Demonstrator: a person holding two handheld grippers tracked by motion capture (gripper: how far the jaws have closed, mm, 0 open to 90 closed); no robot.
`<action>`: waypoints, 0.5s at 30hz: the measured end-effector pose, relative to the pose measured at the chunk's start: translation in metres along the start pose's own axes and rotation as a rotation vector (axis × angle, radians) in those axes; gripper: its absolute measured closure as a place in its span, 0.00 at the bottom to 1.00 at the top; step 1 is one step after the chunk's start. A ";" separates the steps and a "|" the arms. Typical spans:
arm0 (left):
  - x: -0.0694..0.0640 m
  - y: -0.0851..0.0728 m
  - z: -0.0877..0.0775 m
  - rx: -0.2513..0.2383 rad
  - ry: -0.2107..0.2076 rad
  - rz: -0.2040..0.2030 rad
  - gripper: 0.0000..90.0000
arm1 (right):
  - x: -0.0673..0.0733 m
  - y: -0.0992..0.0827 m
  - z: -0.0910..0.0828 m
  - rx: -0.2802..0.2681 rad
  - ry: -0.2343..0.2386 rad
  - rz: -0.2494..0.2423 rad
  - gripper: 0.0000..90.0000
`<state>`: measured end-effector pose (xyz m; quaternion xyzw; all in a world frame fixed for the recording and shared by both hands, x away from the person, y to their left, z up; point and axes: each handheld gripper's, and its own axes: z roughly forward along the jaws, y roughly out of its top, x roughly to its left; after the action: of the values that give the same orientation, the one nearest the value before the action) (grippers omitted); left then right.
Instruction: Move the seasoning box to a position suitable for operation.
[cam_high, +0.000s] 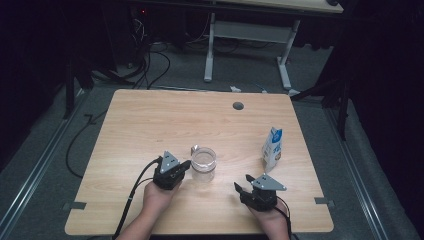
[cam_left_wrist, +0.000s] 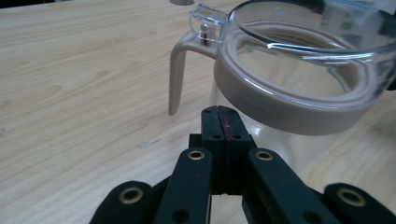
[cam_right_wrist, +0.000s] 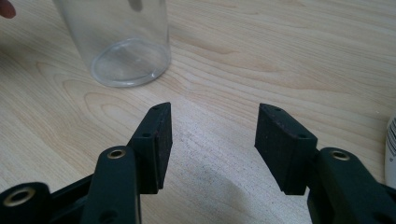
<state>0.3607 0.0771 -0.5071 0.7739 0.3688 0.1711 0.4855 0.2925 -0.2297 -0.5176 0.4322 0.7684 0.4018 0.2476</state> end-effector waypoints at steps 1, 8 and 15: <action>-0.002 -0.001 -0.001 -0.001 -0.004 0.001 1.00 | 0.000 0.000 0.000 0.000 0.000 0.000 0.52; -0.025 -0.003 -0.003 -0.003 -0.053 0.037 1.00 | -0.002 0.000 0.000 0.003 -0.008 0.014 0.52; -0.020 -0.006 -0.004 0.052 -0.038 0.022 0.84 | -0.002 0.000 0.000 -0.002 -0.014 0.009 0.52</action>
<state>0.3428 0.0662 -0.5085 0.7934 0.3554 0.1518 0.4703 0.2935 -0.2320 -0.5171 0.4383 0.7641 0.4007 0.2518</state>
